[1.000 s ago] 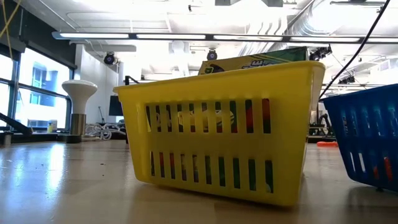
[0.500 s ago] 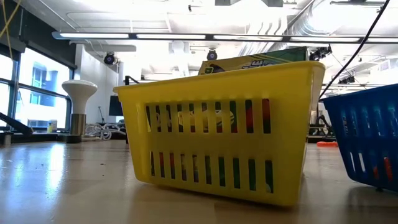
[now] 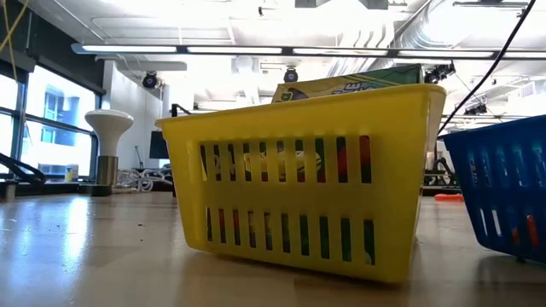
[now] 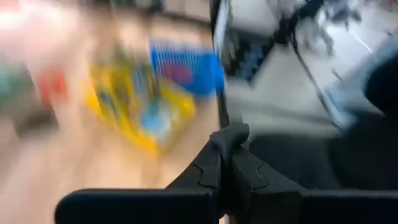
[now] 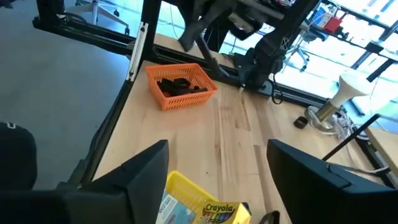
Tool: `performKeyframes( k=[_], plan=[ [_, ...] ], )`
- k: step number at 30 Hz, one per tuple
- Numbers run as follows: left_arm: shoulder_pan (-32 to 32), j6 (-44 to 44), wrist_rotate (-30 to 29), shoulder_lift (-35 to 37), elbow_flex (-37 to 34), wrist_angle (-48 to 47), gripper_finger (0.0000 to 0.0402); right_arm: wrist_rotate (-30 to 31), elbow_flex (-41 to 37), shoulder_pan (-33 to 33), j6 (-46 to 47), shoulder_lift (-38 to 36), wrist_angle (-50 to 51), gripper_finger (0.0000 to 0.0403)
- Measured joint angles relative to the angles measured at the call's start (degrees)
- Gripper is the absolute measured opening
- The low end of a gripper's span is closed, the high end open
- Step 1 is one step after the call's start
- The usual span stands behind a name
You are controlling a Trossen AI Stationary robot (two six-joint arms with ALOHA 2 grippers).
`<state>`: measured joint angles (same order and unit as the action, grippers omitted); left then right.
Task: Pick & Place Office Desk Supplies
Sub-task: Put the bottom right black rubber band into the orange bin
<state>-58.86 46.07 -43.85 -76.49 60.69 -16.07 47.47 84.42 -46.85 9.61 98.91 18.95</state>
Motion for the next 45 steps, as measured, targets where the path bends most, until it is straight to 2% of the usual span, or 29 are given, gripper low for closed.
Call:
performKeyframes(
  k=[6, 11, 16, 23, 30, 45],
  plan=[
    [-2.08, 29.66, 17.53, 1.21, 0.0, -20.03, 0.0001, -1.34, 0.0, 0.89, 3.86, 0.0, 1.45, 0.0259],
    [-2.23, 40.17, 26.35, 0.1, -0.04, -29.14, 0.0004, -2.33, 0.0, 1.74, 4.39, 0.0, 2.24, 0.0259],
    [-1.43, 43.44, 33.25, -0.48, -0.04, -29.6, 0.0016, -2.99, 0.0, 2.35, 6.62, 0.0, 3.44, 0.0259],
    [-1.3, 44.07, 36.6, -0.77, -0.07, -31.12, 0.002, -4.26, 0.0, 3.37, 8.8, 0.0, 4.95, 0.0258],
    [-1.25, 47.29, 46.25, -4.85, -0.07, -34.58, 0.002, -5.9, 0.0, 3.55, 8.77, 0.0, 4.95, 0.0258],
    [-0.63, 43.81, 46.79, -6.88, -0.07, -34.95, 0.002, -5.96, 0.0, 5.4, 10.2, 0.0, 6.21, 0.0258]
  ],
)
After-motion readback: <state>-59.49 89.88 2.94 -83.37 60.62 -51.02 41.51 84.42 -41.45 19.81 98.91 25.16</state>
